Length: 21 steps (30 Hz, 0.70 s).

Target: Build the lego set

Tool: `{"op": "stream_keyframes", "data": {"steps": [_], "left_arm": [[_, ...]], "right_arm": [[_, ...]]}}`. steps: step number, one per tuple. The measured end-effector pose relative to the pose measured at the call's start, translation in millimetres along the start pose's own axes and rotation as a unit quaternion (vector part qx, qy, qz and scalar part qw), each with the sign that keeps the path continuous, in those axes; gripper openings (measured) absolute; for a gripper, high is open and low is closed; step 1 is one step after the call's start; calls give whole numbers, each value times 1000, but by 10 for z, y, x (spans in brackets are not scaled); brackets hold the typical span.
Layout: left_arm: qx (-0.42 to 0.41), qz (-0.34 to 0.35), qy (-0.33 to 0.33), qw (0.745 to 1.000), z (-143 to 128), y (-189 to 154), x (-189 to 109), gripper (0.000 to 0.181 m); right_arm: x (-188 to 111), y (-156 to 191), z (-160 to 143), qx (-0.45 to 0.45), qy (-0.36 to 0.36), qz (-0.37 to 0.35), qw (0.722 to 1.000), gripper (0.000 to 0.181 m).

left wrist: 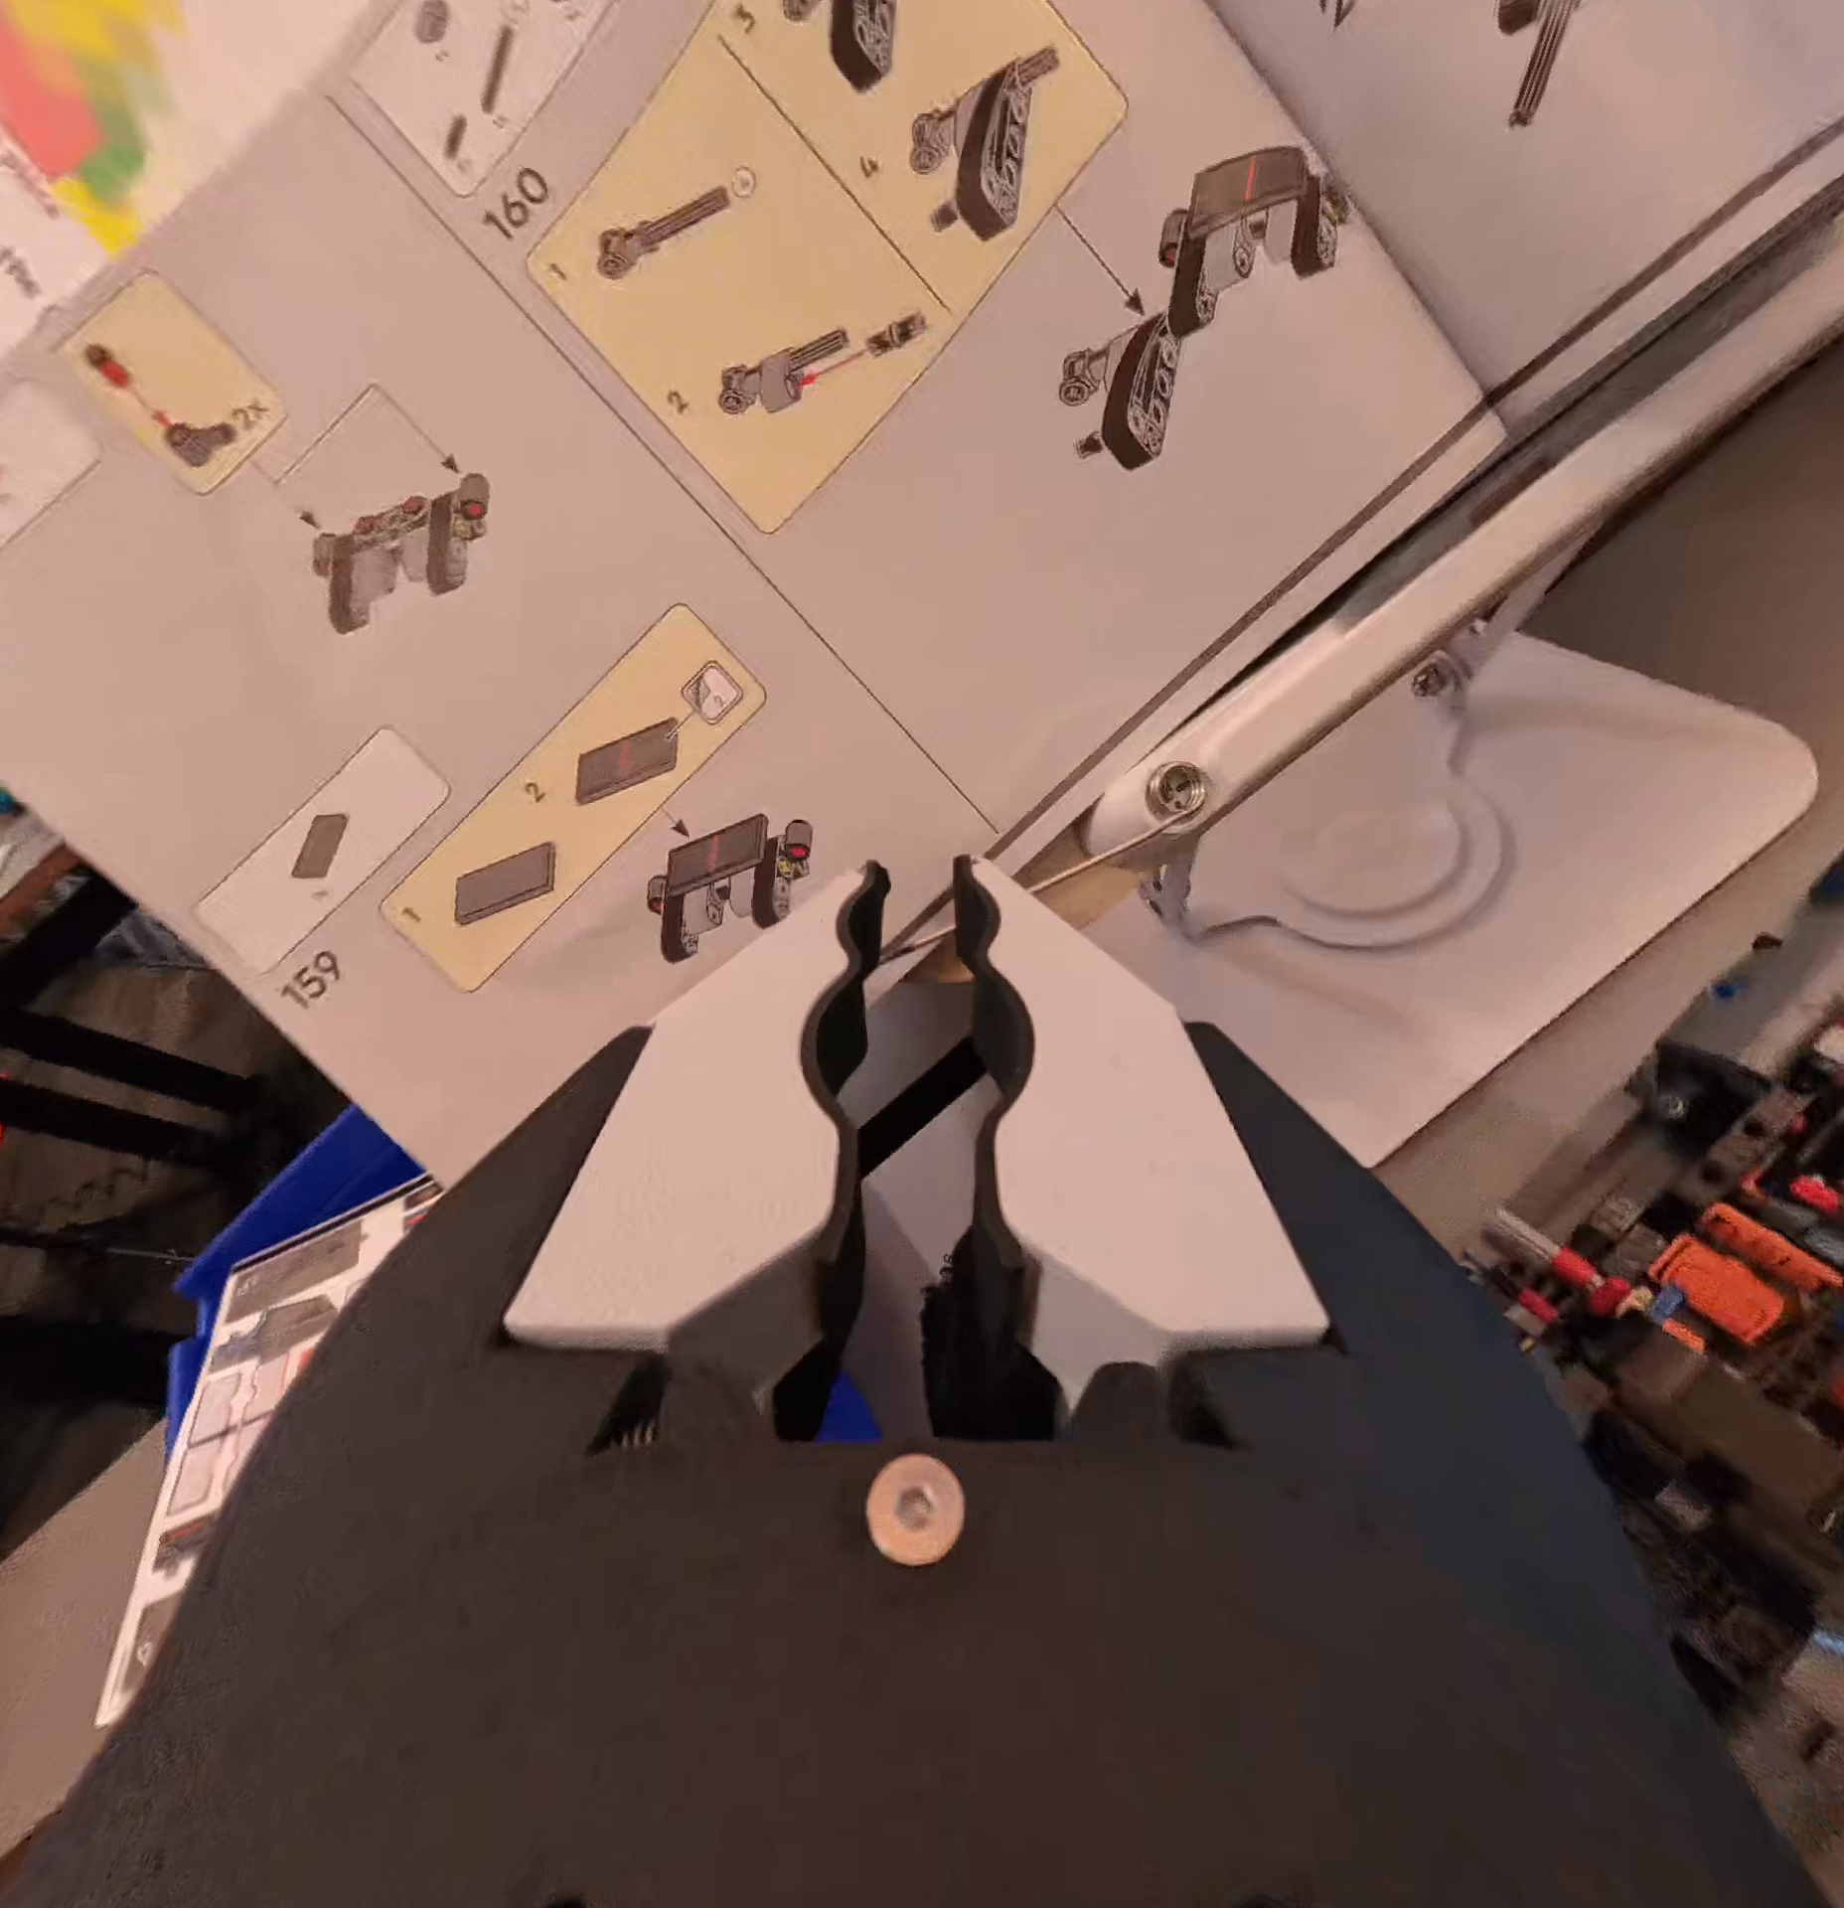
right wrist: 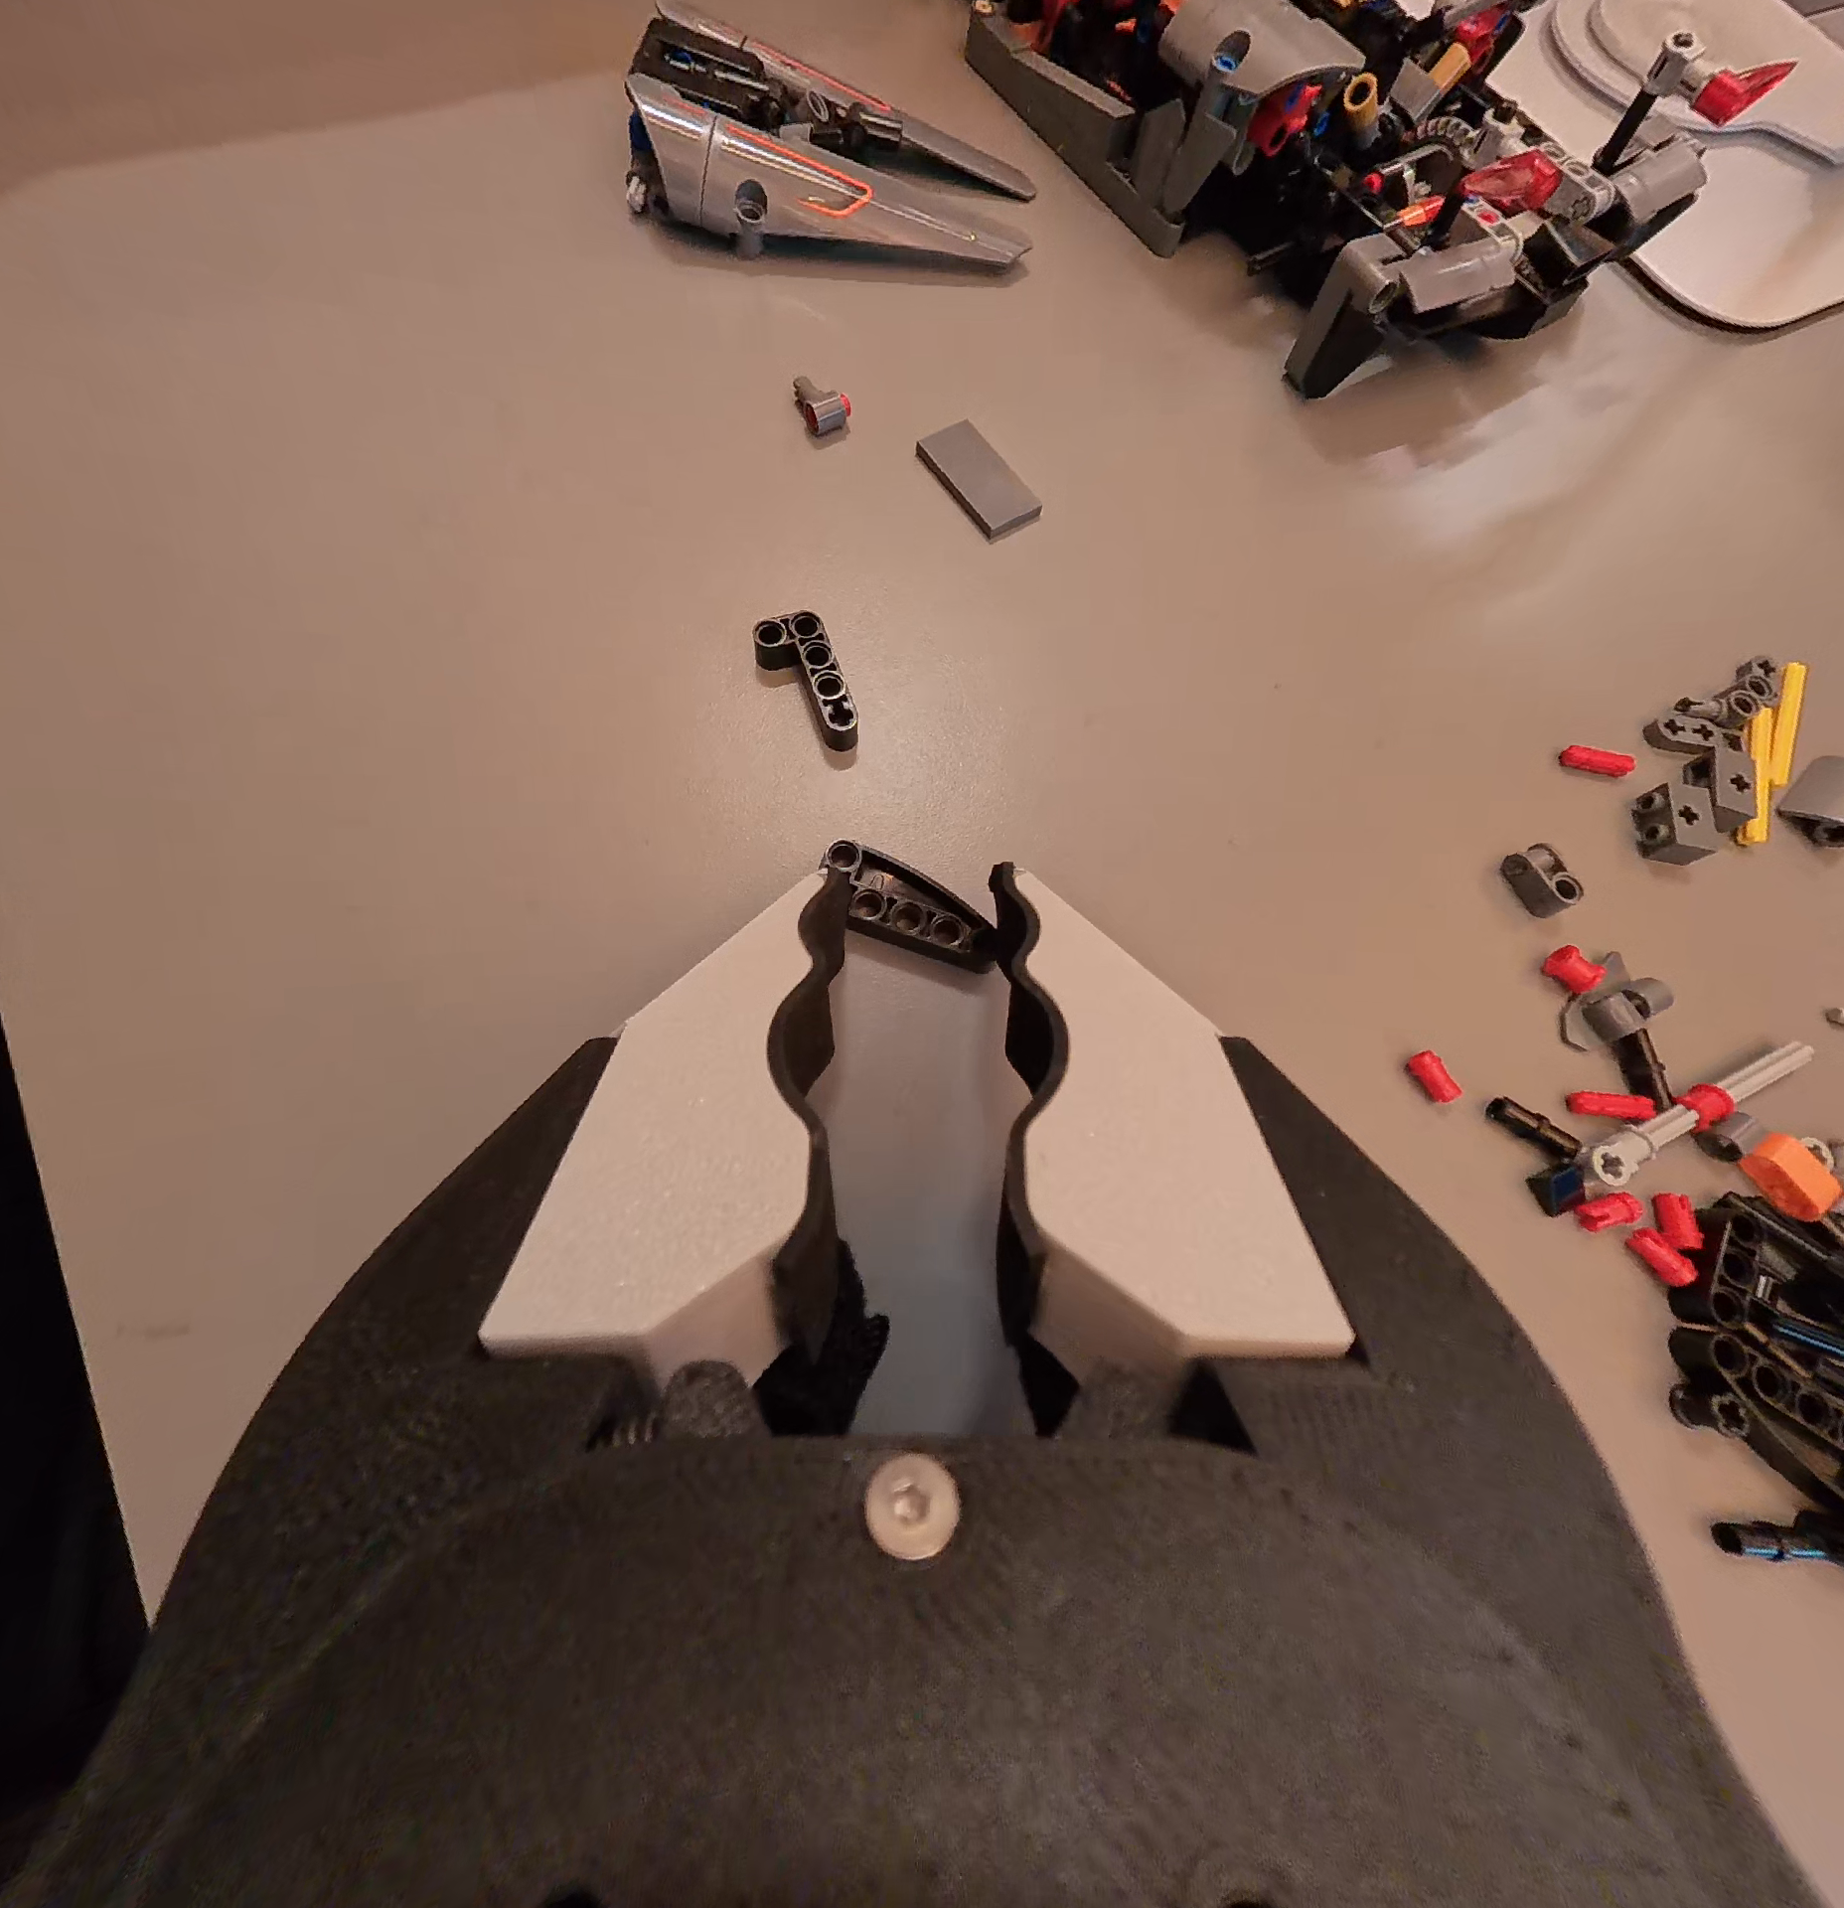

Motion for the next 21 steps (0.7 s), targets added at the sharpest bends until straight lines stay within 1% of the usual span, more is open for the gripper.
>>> {"op": "stream_keyframes", "data": {"steps": [2, 4, 7, 8, 9, 10, 11, 12, 14, 16, 17, 18, 20, 21], "left_arm": [[8, -29, 14, 999, -7, -8, 24, 0], [22, -36, 33, 999, -21, -18, 5, 0], [31, -69, 89, 993, -199, -113, 33, 0], [36, -54, 87, 994, -233, -97, 39, 0], [27, -59, 77, 995, -234, -102, 22, 0], [12, -70, 62, 996, -202, -107, -15, 0], [9, -58, 36, 998, -137, -73, -69, 1], [23, -40, 9, 999, -72, -32, -129, 3], [54, -24, -18, 998, 4, 29, -192, 6], [71, -39, -16, 997, 4, 36, -162, 18], [90, -39, -9, 995, -15, 28, -128, 28], [118, -35, 4, 992, -49, 13, -94, 31], [158, -27, 41, 986, -133, -18, -23, 30], [164, -22, 46, 985, -151, -23, 2, 23]], "right_arm": [[0, 2, 1, -1, 0, 0, 1000, 27], [0, -1, 1, 1, 0, 2, 1000, 27], [2, -4, 1, 1, 0, 3, 1000, 27], [2, -6, 2, -1, 0, 2, 1000, 27], [2, -6, 2, -1, 0, 2, 1000, 27], [1, -6, 2, -1, 0, 1, 1000, 27], [1, -4, 2, -3, -1, 1, 1000, 27], [1, -2, 3, -4, -1, 0, 1000, 27], [0, -1, 3, -5, -1, -1, 1000, 27], [0, -2, 3, -4, -1, 0, 1000, 27], [0, -2, 2, -4, -1, 0, 1000, 27], [0, -2, 2, -4, -1, 0, 1000, 27], [-1, -2, 3, -5, -1, -1, 1000, 27], [-1, 0, 3, -6, -1, -2, 1000, 27]]}}
Point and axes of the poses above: each gripper's, where its closed fingertips meet, x out along the fingers, z out of its top, y = z × x across the jaws, the point moved 6 cm from there along -x, back along the fingers, and after that the axes turned 3 degrees about -x, right-handed, at the moved point
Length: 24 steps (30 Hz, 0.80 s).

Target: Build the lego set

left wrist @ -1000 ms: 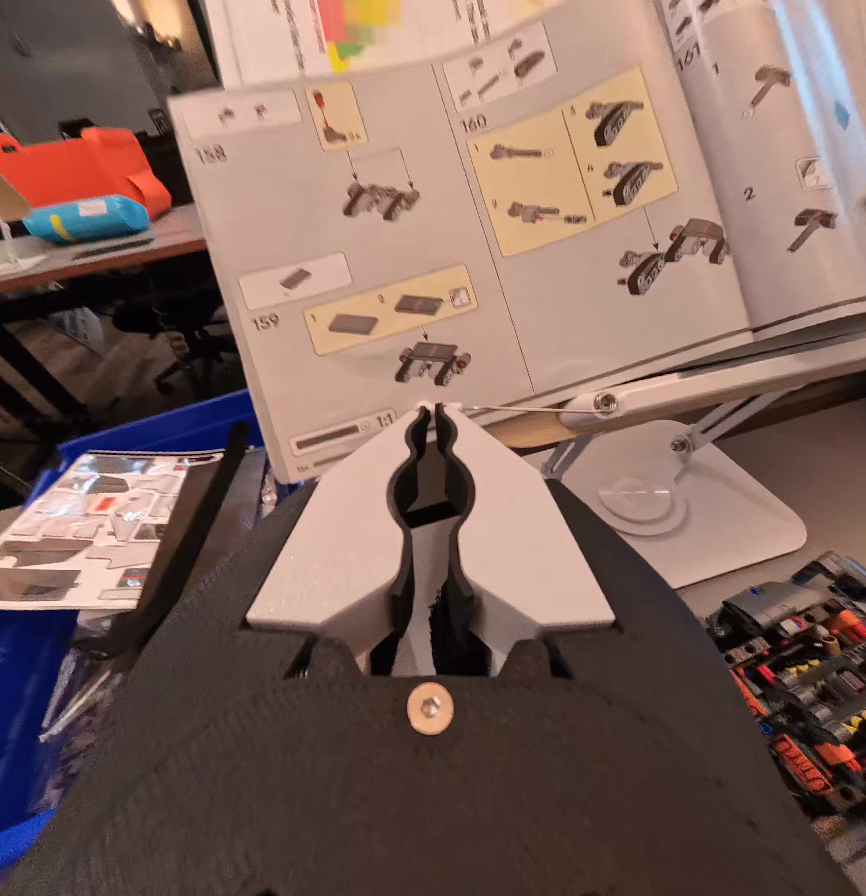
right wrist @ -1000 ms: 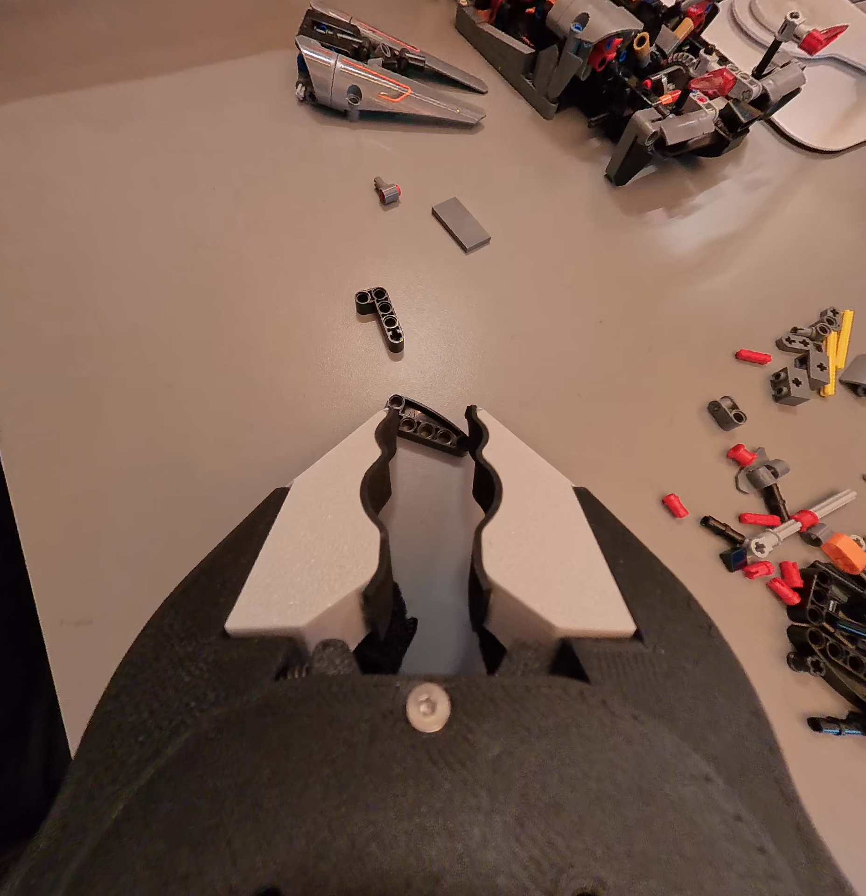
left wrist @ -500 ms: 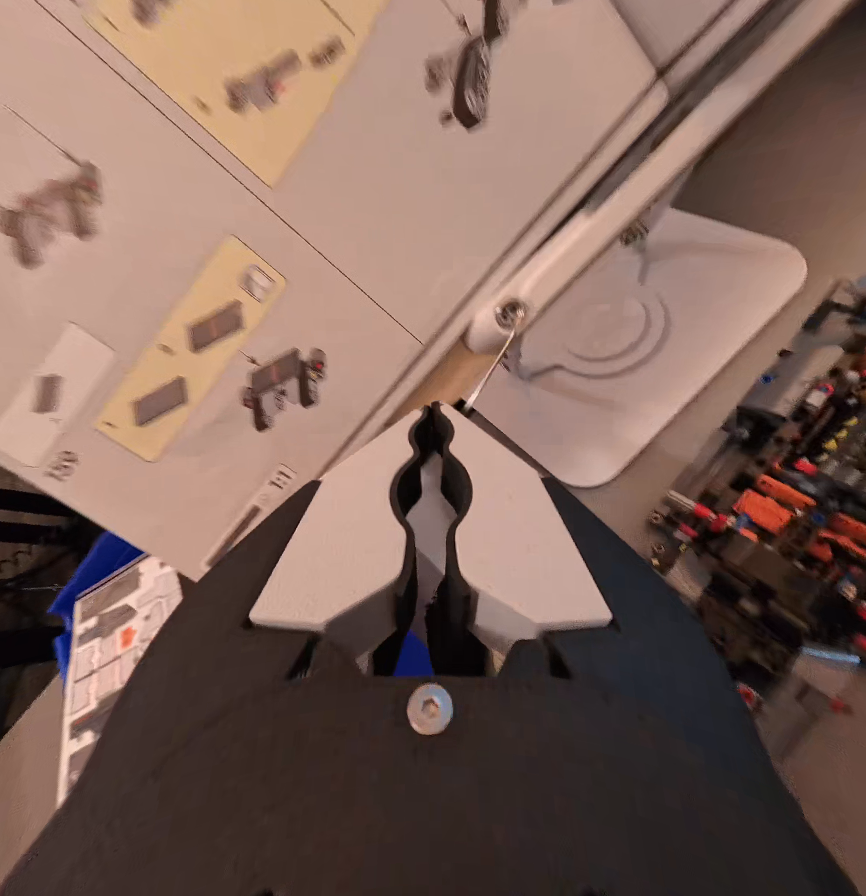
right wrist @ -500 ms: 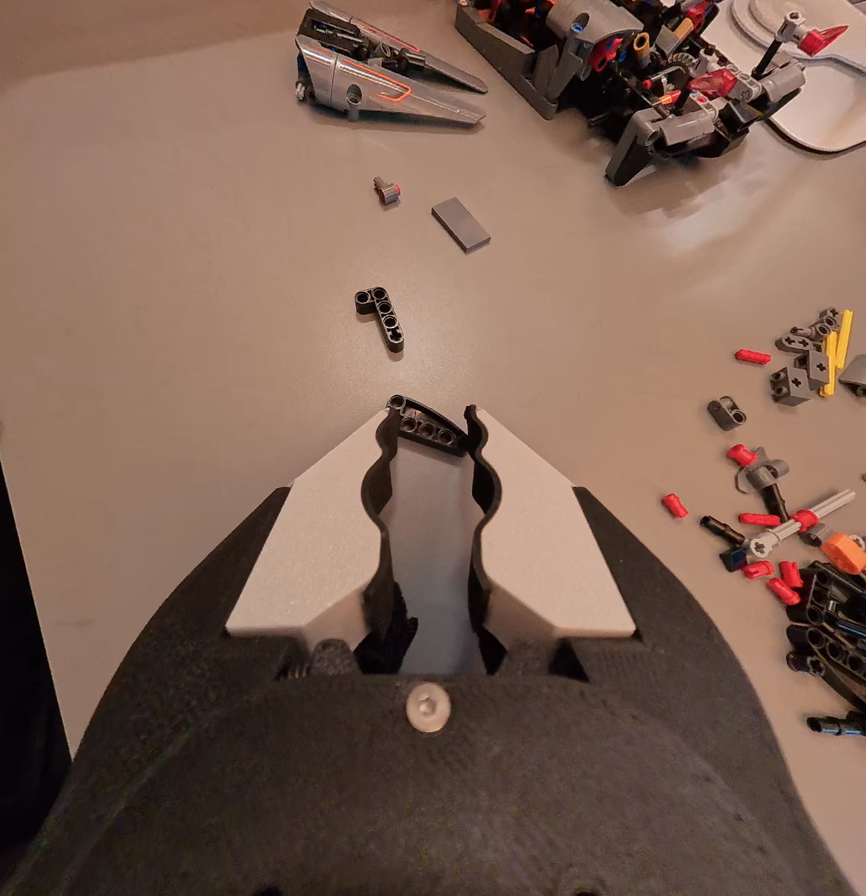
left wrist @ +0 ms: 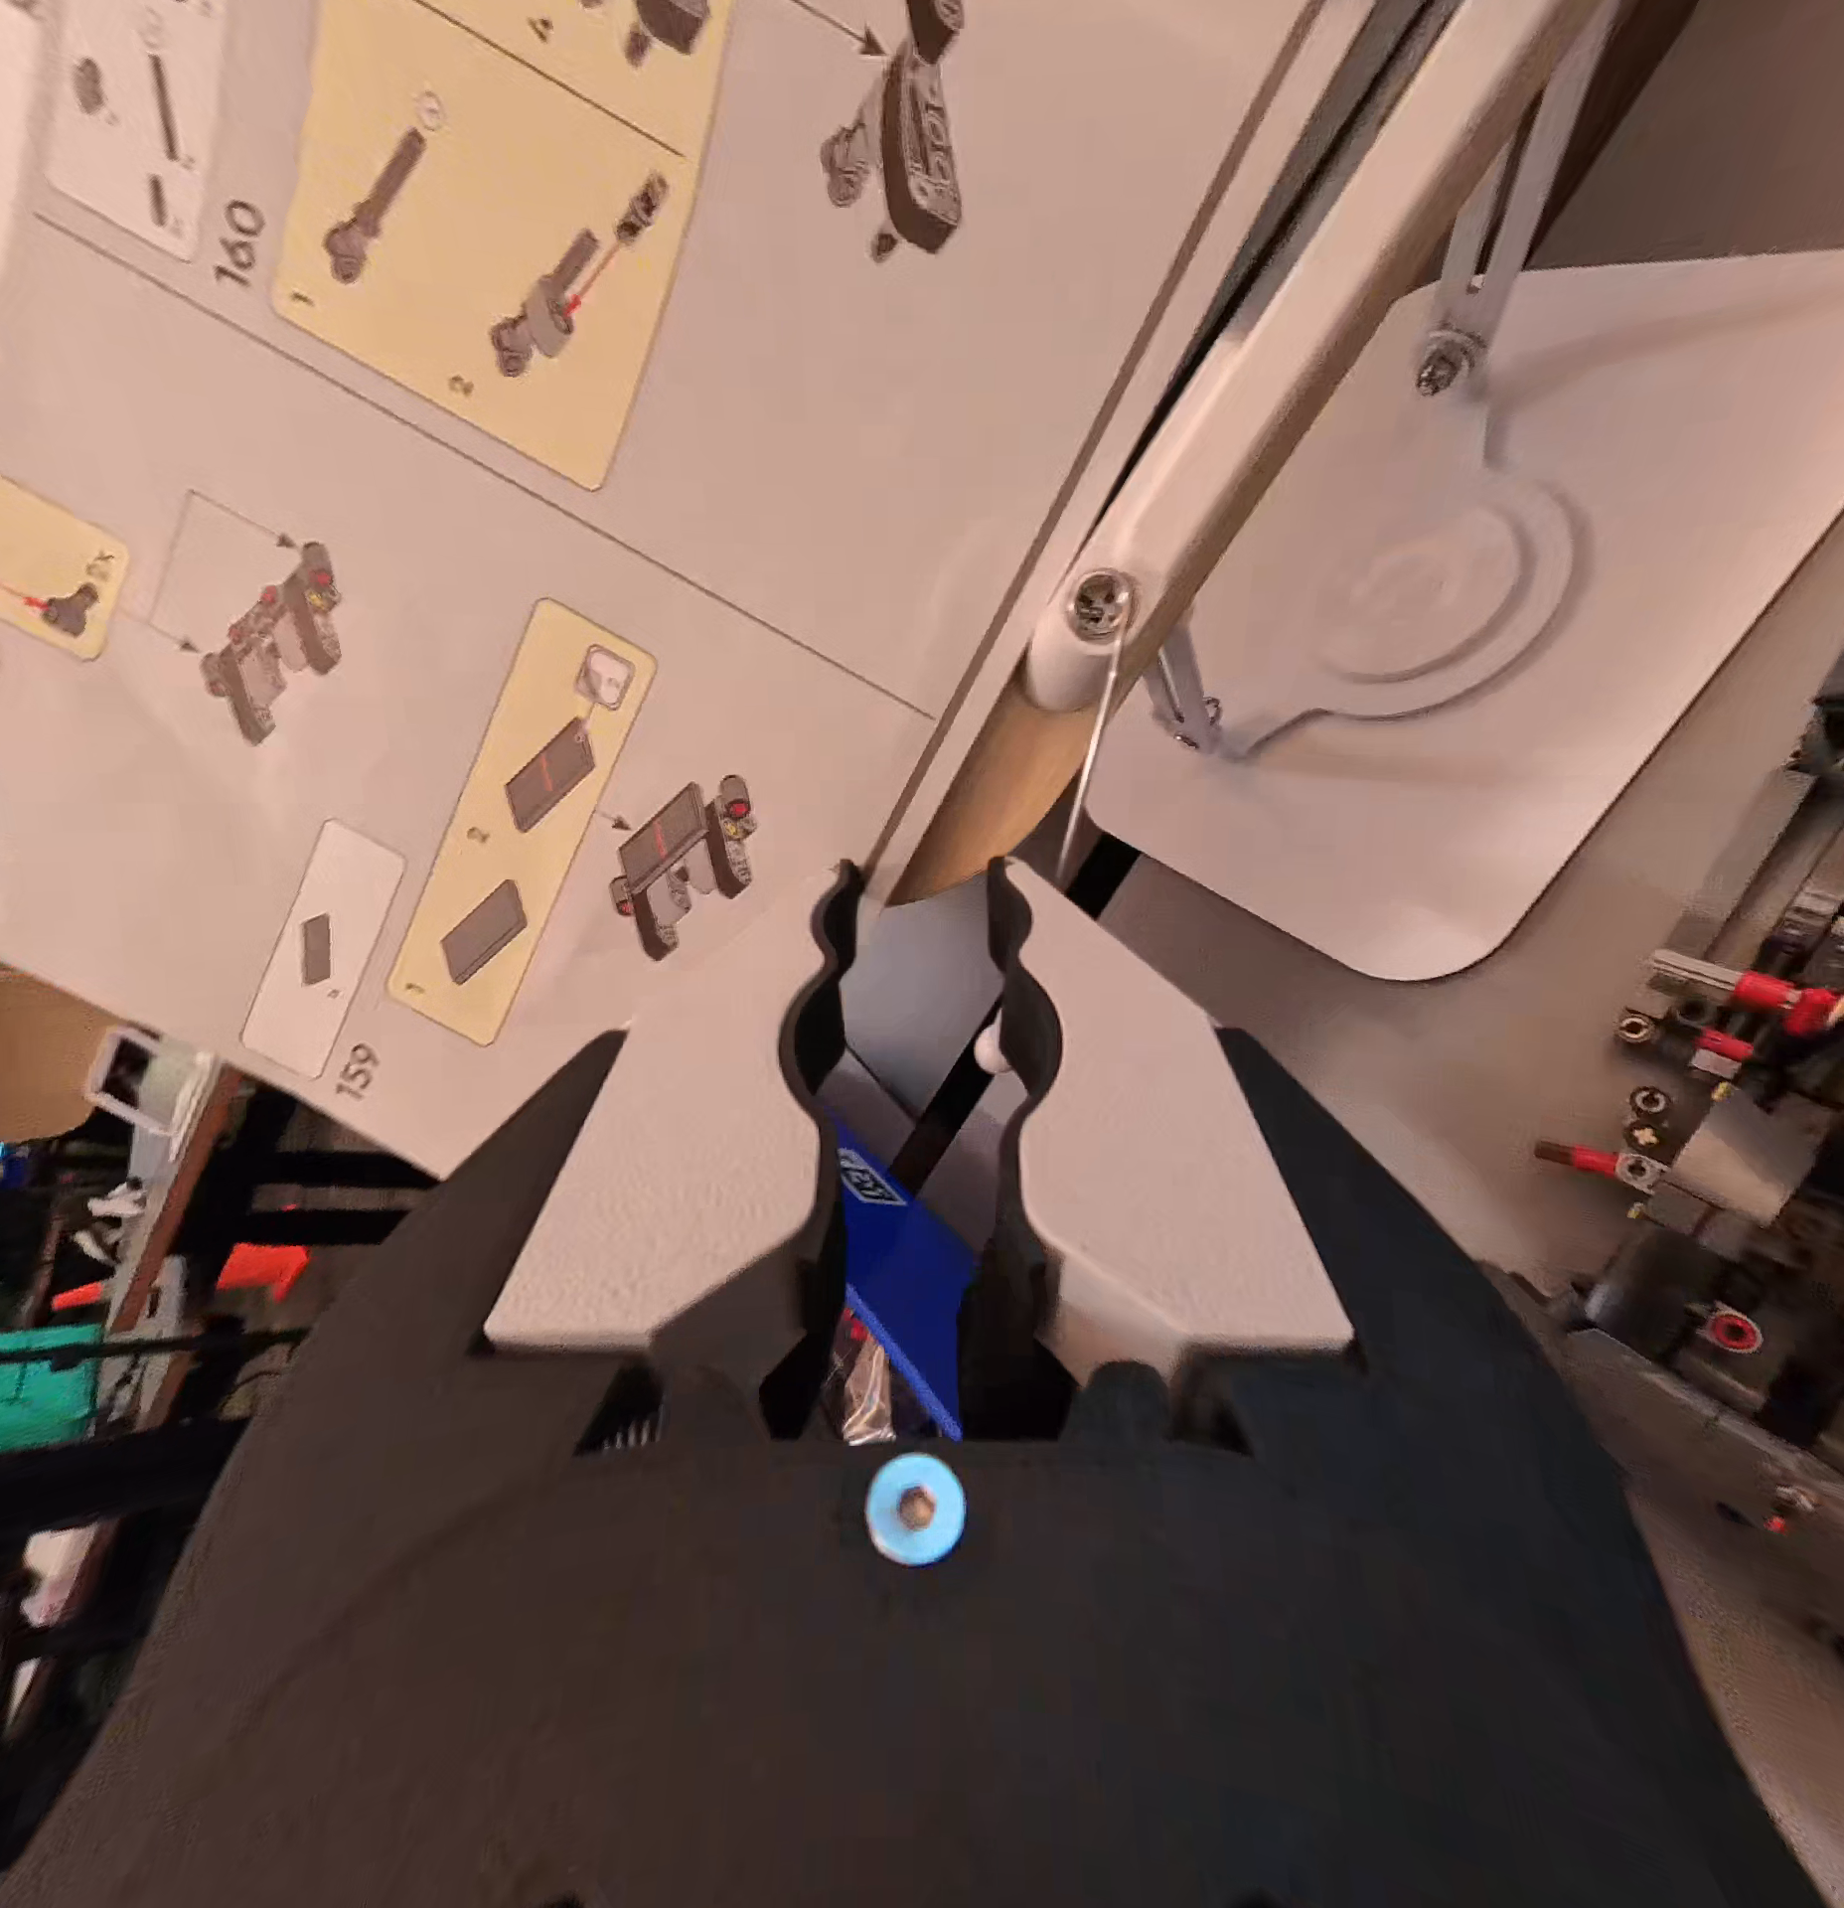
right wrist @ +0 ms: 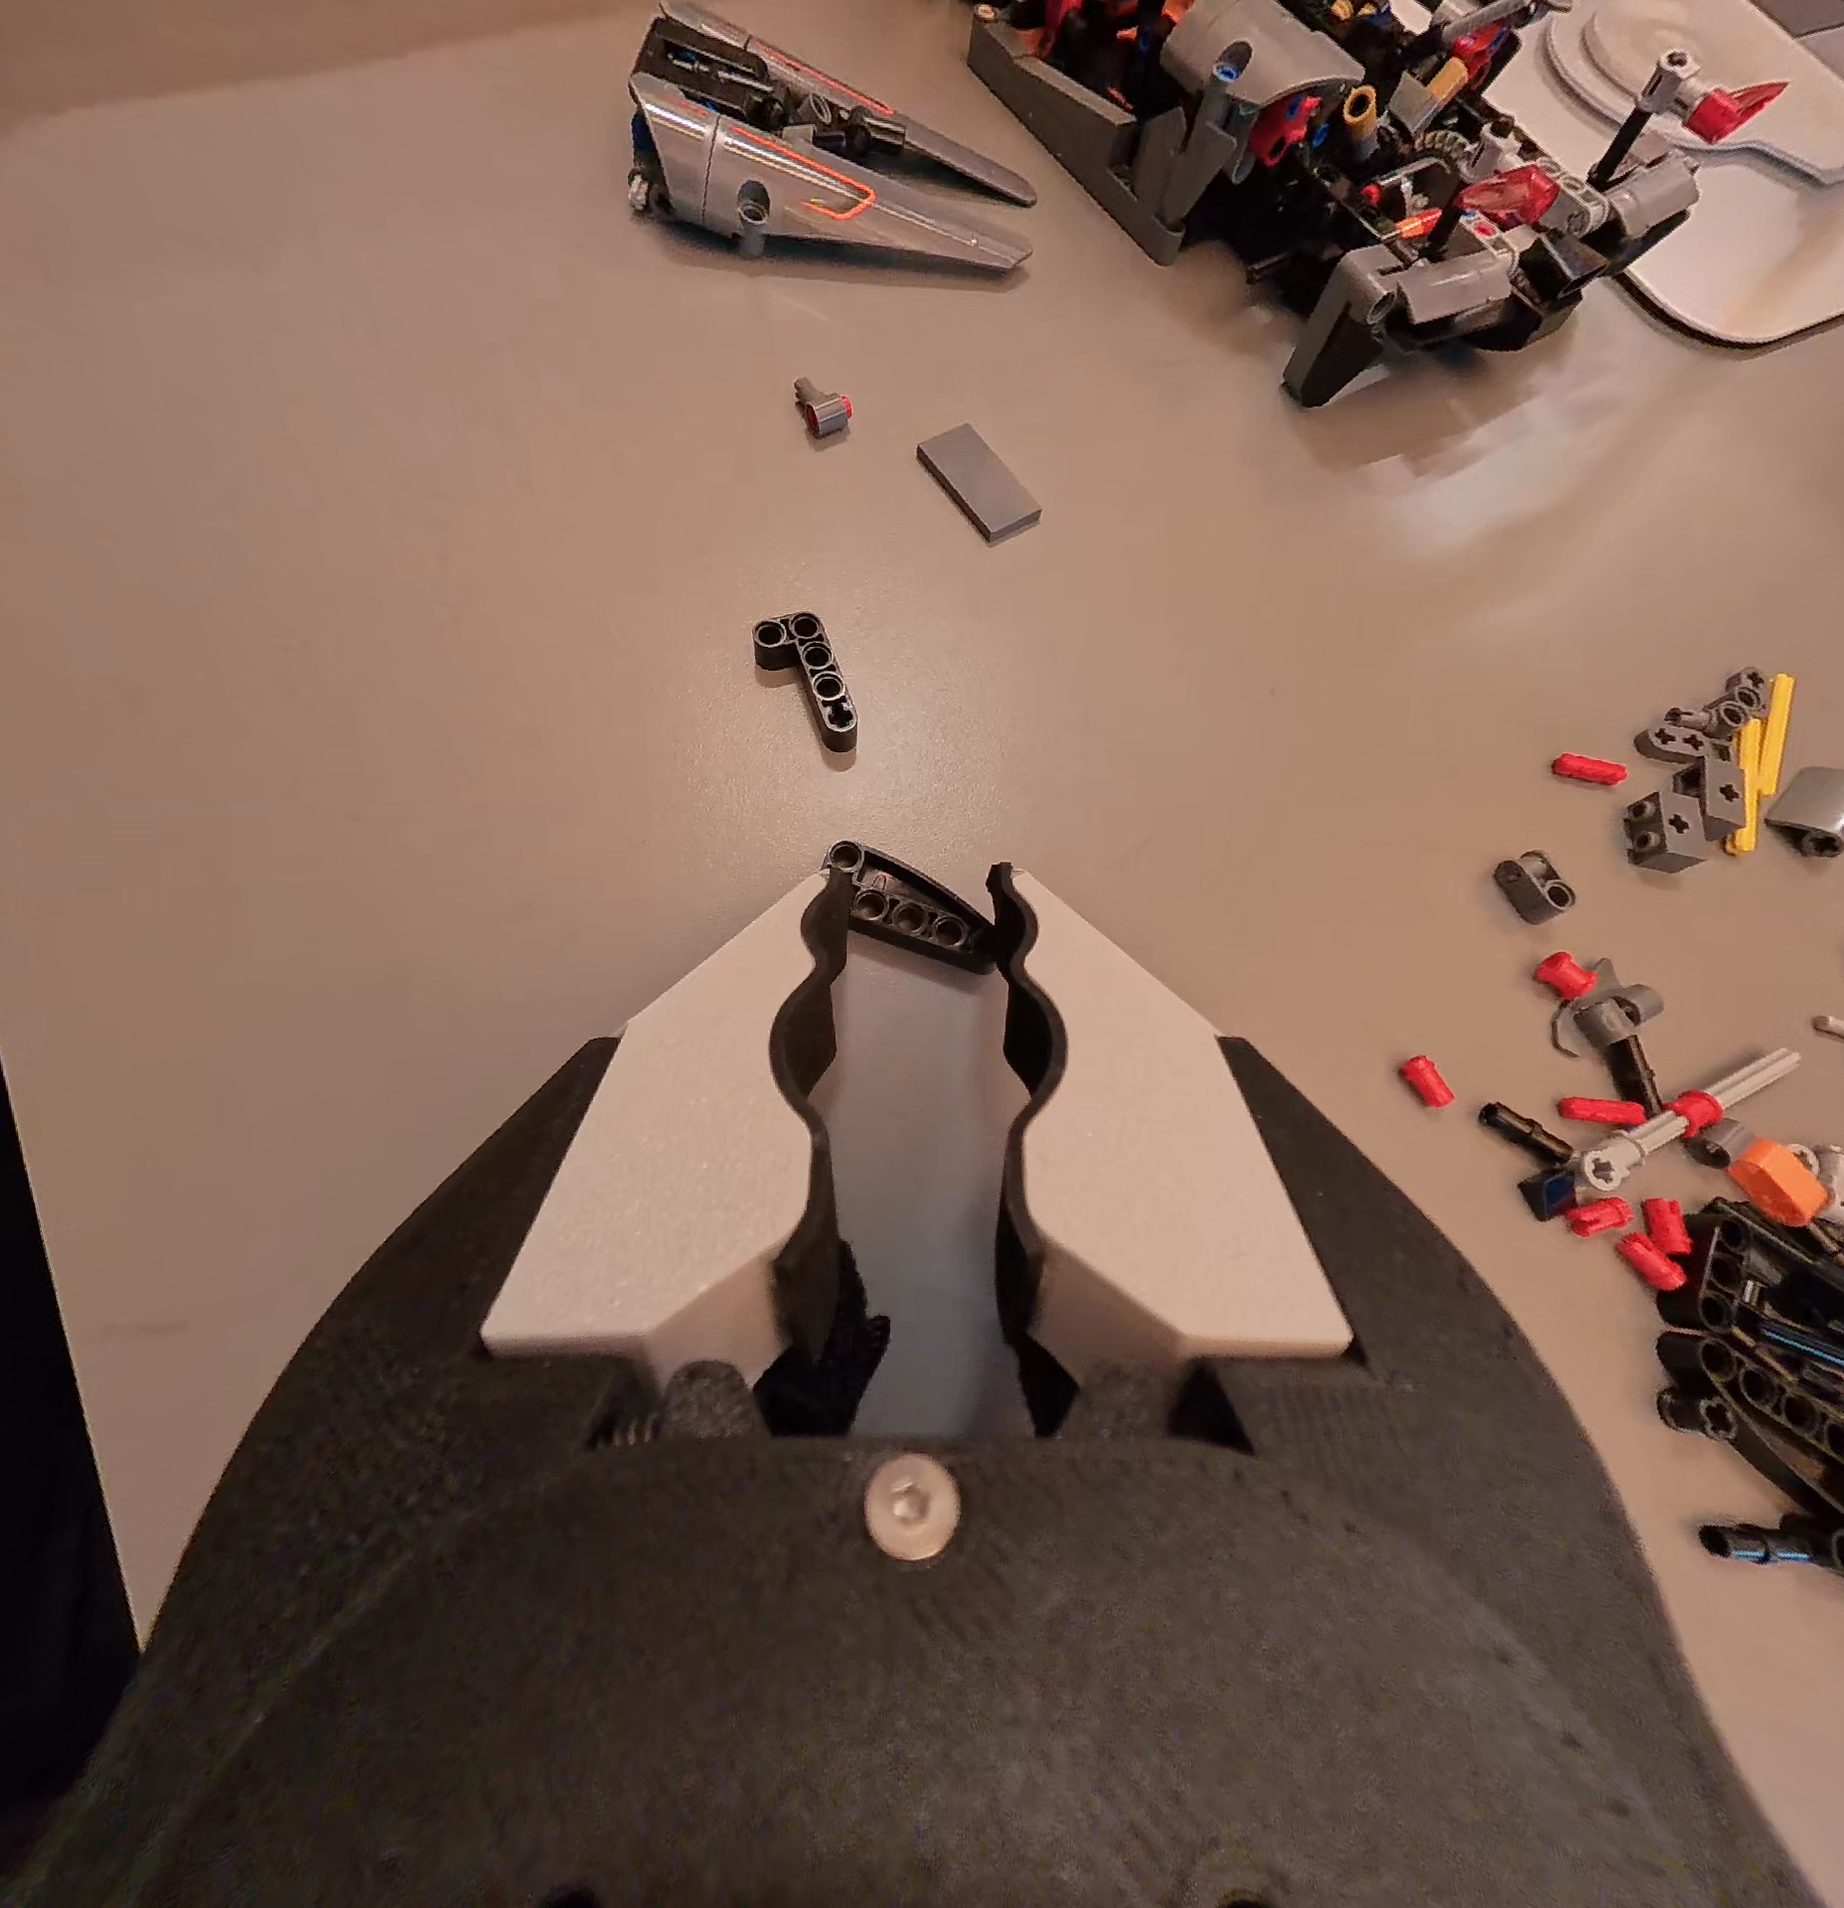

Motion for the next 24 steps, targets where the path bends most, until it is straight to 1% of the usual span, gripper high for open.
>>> {"op": "stream_keyframes", "data": {"steps": [2, 3, 4, 6, 7, 8, 10, 12, 13, 14, 15, 18, 23, 24], "left_arm": [[-3, -16, -10, 1000, 11, -40, -5, 16], [-8, -22, -24, 999, 35, -30, -53, 23], [-17, -11, -43, 999, 70, 40, -126, 27], [-59, 48, -94, 993, 147, 338, -287, 30], [-81, 76, -121, 986, 179, 503, -325, 37], [-104, 95, -131, 981, 185, 650, -310, 46], [-147, 119, -100, 977, 107, 884, -159, 55], [-182, 109, -81, 974, 35, 957, 8, 64], [-191, 86, -71, 975, 13, 922, 89, 68], [-202, 72, -75, 974, 15, 895, 129, 62], [-210, 72, -80, 972, 13, 888, 141, 62], [-238, 62, -97, 964, -7, 859, 171, 55], [-230, 46, -104, 967, 25, 792, 191, 35], [-234, 47, -103, 966, 23, 803, 181, 29]], "right_arm": [[-2, 0, 0, -1, 0, -1, 1000, 26], [-2, 2, 0, -2, 0, -1, 1000, 26], [-3, 5, 1, -3, 0, -1, 1000, 26], [-4, 11, 1, -6, -1, -1, 1000, 25], [-3, 13, 1, -7, -1, 0, 1000, 24], [-2, 12, 1, -6, -1, 2, 1000, 24], [2, 2, 2, -6, -1, 2, 1000, 24], [5, -10, 2, -4, 0, -1, 1000, 24], [5, -12, 1, -4, 0, -3, 1000, 24], [4, -12, 2, -5, 0, -5, 1000, 24], [4, -9, 2, -7, 0, -6, 1000, 24], [4, -7, 2, -7, -1, -4, 1000, 23], [4, -3, 3, -7, -1, 0, 1000, 23], [3, -2, 3, -7, -1, -1, 1000, 24]]}}
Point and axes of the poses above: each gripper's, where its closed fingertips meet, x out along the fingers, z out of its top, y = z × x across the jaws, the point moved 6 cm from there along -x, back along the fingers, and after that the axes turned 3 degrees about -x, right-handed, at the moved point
